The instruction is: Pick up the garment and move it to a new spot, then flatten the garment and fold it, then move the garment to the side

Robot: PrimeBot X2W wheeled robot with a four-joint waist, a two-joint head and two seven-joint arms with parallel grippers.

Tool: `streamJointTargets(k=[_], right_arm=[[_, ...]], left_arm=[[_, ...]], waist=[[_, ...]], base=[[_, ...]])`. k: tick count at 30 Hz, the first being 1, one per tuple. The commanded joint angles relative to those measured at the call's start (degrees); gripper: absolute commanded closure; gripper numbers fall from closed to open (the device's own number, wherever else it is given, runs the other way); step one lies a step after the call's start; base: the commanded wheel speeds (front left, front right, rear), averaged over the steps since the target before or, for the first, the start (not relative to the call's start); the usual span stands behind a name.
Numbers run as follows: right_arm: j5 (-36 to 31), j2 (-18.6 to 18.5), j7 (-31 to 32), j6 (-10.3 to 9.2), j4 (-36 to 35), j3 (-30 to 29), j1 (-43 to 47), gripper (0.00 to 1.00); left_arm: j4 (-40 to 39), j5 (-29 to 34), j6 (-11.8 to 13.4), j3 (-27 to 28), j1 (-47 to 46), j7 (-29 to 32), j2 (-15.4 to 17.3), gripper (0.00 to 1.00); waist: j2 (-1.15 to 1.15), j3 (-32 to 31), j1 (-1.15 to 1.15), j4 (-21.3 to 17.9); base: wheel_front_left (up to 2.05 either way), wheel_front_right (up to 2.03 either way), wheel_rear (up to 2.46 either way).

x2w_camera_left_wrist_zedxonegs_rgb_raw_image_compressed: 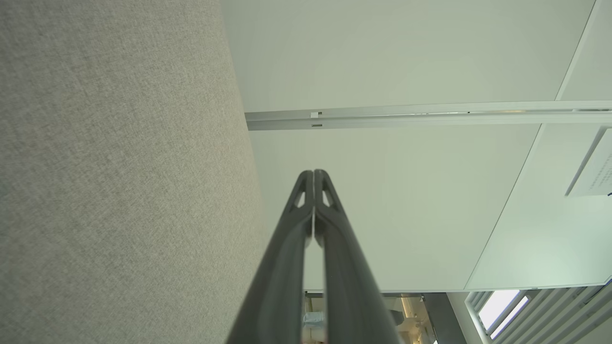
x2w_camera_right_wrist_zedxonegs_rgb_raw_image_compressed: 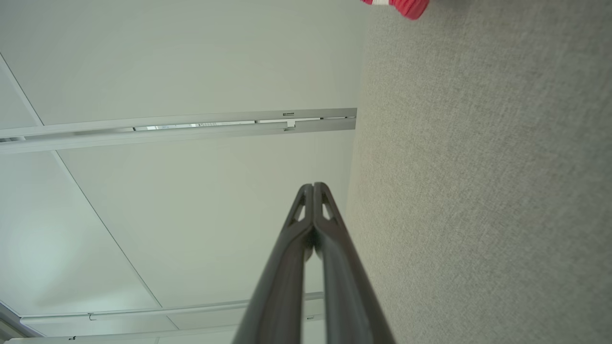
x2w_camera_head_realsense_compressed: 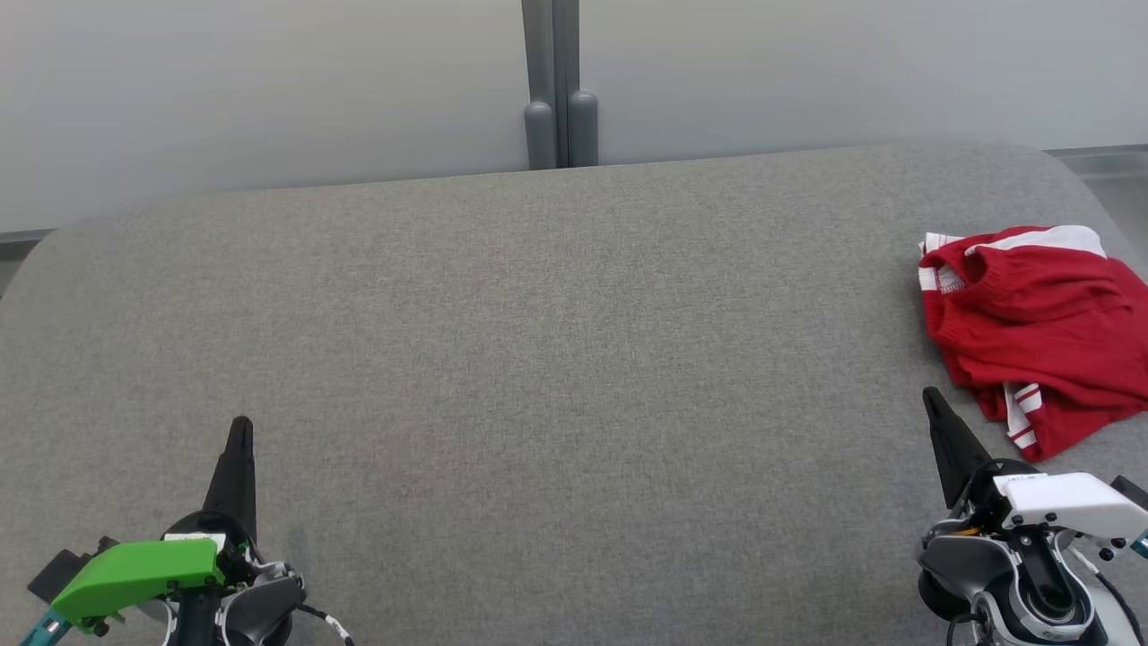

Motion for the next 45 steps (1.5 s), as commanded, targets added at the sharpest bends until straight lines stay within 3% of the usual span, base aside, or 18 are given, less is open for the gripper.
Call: streamJointTargets(k=[1, 45], right_arm=[[0.29, -0.25, 0.17, 0.02, -0.30, -0.14, -0.14, 1.00], [0.30, -0.26, 0.17, 0.02, -0.29, -0.13, -0.14, 1.00]], left_arm=[[-0.14, -0.04, -0.35, 0.26, -0.85, 0.25, 0.42, 1.00], [-0.14, -0.04, -0.35, 0.26, -0.84, 0.24, 0.42, 1.00]], waist=[[0.00, 0.00, 0.00, 0.00], [0.00, 0.00, 0.00, 0.00]], base=[[0.00, 0.00, 0.00], [0.00, 0.00, 0.00]])
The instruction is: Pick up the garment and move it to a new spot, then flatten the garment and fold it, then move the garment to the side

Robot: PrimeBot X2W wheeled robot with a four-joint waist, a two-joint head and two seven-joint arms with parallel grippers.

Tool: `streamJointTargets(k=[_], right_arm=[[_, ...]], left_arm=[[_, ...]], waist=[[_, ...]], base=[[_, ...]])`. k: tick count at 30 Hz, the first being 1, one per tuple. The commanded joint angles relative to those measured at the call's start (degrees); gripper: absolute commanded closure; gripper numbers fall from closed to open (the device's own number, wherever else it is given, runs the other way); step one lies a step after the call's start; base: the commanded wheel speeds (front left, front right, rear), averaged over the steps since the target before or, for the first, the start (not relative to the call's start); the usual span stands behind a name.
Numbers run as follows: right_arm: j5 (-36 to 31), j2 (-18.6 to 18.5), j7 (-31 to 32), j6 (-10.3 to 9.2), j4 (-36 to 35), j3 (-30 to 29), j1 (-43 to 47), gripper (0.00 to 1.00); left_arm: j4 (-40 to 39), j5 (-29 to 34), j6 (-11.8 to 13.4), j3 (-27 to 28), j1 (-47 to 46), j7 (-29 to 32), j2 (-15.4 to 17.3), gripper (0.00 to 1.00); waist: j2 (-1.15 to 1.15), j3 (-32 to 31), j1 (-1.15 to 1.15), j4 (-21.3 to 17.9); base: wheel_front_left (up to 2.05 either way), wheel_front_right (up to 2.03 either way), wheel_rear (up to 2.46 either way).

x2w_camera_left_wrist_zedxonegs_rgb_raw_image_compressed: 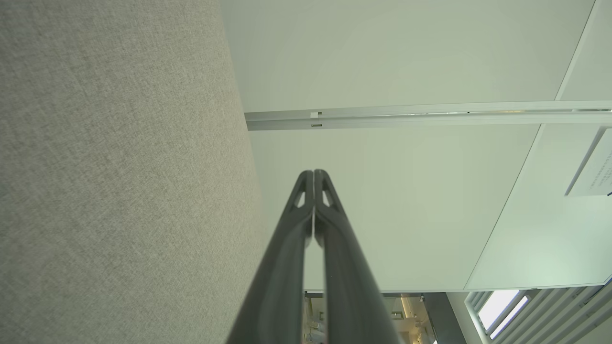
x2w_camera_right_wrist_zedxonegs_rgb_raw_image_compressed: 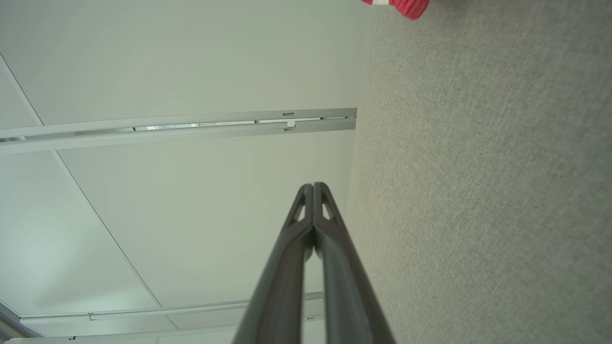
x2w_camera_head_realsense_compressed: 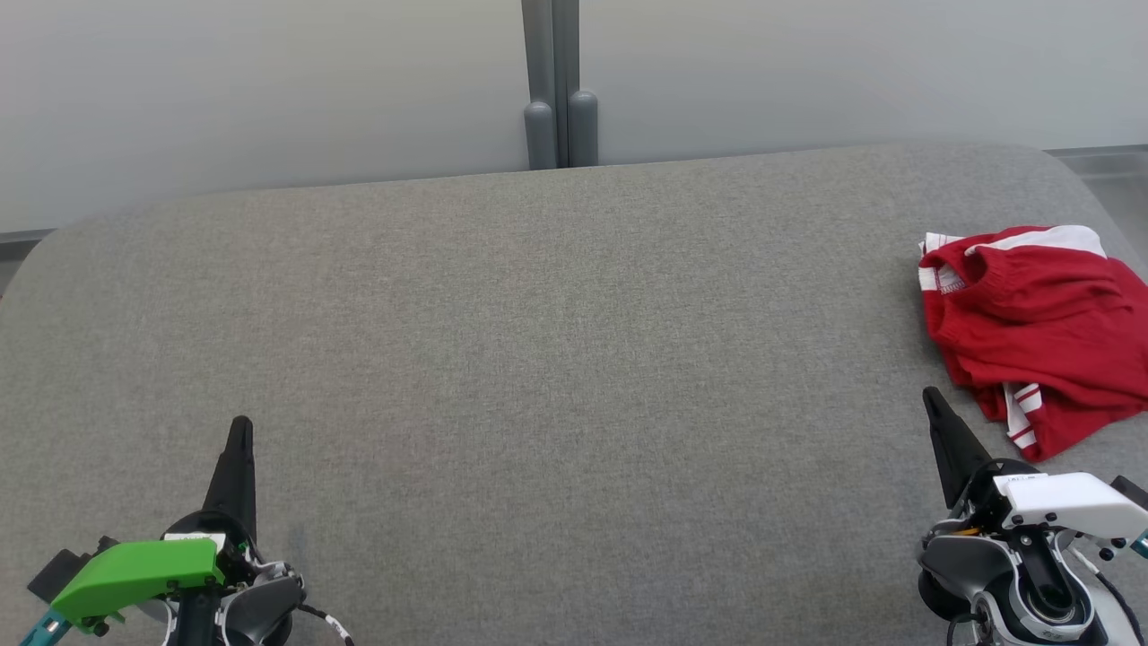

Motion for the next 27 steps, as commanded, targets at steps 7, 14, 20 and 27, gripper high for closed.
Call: streamJointTargets(k=[7, 14, 20, 27], right_arm=[[0.29, -0.26, 0.16, 0.02, -0.27, -0.12, -0.13, 1.00], [0.29, -0.26, 0.15, 0.02, -0.27, -0.11, -0.13, 1.00], [0.29, -0.26, 0.15, 0.02, -0.27, -0.11, -0.13, 1.00], [0.29, -0.26, 0.15, 0.02, -0.27, -0.11, -0.13, 1.00]], left_arm=[[-0.12, 0.01, -0.34, 0.24, -0.82, 0.24, 0.42, 1.00], [-0.12, 0.01, -0.34, 0.24, -0.82, 0.24, 0.42, 1.00], [-0.12, 0.01, -0.34, 0.24, -0.82, 0.24, 0.42, 1.00], [-0.13, 0.01, -0.34, 0.24, -0.81, 0.24, 0.41, 1.00]], waist=[[0.00, 0.00, 0.00, 0.00], [0.00, 0.00, 0.00, 0.00], [0.00, 0.00, 0.00, 0.00], [0.00, 0.00, 0.00, 0.00]], base=[[0.00, 0.00, 0.00], [0.00, 0.00, 0.00], [0.00, 0.00, 0.00], [0.00, 0.00, 0.00]])
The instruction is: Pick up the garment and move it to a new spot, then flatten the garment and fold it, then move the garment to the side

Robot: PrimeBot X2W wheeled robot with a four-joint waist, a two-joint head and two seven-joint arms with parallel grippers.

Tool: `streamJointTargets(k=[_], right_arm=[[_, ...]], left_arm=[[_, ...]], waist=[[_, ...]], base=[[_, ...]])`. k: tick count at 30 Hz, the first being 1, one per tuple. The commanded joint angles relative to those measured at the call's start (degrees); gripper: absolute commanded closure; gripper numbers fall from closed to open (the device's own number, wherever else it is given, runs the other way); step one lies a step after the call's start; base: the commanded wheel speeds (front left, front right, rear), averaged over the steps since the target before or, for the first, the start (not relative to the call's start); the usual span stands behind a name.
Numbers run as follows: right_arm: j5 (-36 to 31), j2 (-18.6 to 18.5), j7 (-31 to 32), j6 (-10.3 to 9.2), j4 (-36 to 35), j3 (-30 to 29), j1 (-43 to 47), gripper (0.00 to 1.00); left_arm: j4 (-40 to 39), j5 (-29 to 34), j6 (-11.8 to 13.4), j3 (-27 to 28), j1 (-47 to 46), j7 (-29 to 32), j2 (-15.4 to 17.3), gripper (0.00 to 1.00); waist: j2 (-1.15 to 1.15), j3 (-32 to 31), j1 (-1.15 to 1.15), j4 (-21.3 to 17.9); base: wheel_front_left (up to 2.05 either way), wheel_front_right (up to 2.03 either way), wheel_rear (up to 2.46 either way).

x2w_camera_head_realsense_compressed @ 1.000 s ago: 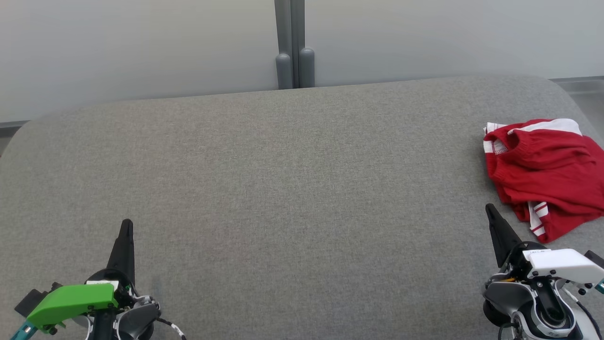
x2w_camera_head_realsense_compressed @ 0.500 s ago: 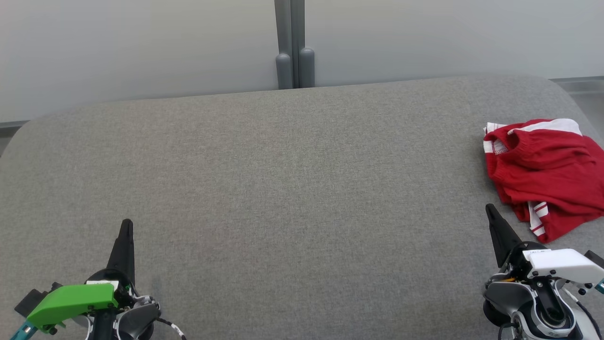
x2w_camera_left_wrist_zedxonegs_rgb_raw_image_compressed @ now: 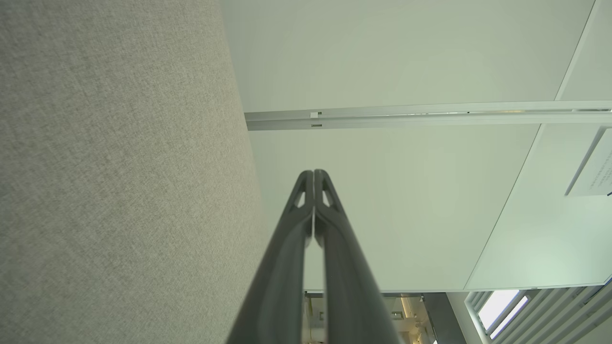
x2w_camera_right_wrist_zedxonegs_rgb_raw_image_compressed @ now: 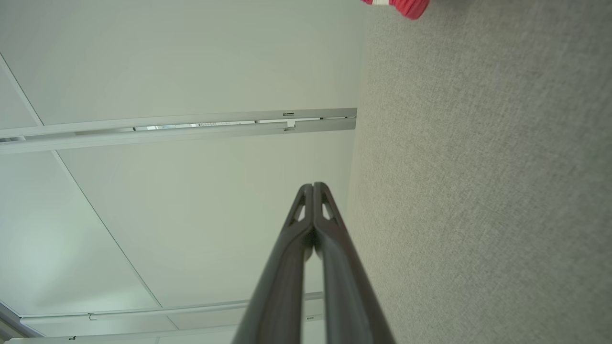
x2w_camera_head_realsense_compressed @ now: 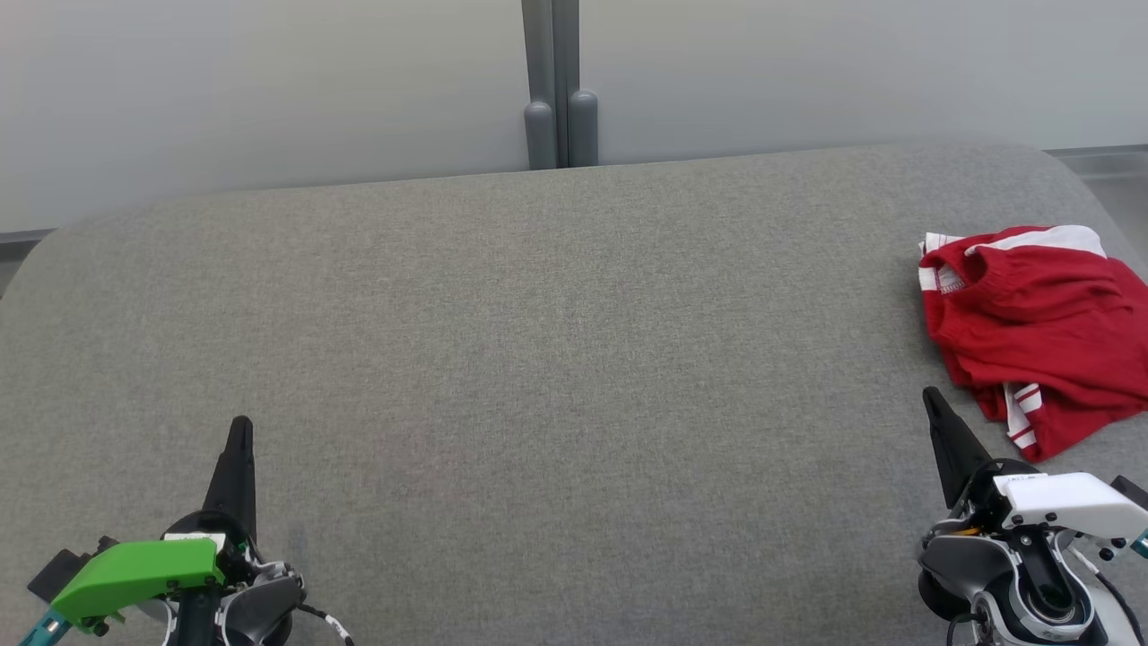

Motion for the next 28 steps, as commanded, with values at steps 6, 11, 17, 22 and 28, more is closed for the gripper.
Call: streamJointTargets(k=[6, 11, 17, 22, 28], right_arm=[[0.29, -0.26, 0.16, 0.02, -0.27, -0.11, -0.13, 1.00], [0.29, -0.26, 0.16, 0.02, -0.27, -0.11, -0.13, 1.00], [0.30, -0.26, 0.16, 0.02, -0.27, -0.11, -0.13, 1.00], [0.30, -0.26, 0.16, 0.02, -0.27, -0.11, -0.13, 1.00], [0.30, -0.26, 0.16, 0.02, -0.27, -0.11, -0.13, 1.00]], left_arm=[[-0.13, 0.01, -0.34, 0.24, -0.81, 0.24, 0.40, 1.00], [-0.13, 0.01, -0.34, 0.24, -0.81, 0.24, 0.40, 1.00], [-0.13, 0.01, -0.34, 0.24, -0.81, 0.24, 0.40, 1.00], [-0.13, 0.01, -0.34, 0.24, -0.81, 0.24, 0.40, 1.00], [-0.13, 0.01, -0.34, 0.24, -0.81, 0.24, 0.40, 1.00]], waist=[[0.00, 0.00, 0.00, 0.00], [0.00, 0.00, 0.00, 0.00], [0.00, 0.00, 0.00, 0.00], [0.00, 0.00, 0.00, 0.00], [0.00, 0.00, 0.00, 0.00]], base=[[0.00, 0.00, 0.00], [0.00, 0.00, 0.00], [0.00, 0.00, 0.00], [0.00, 0.00, 0.00], [0.00, 0.00, 0.00]])
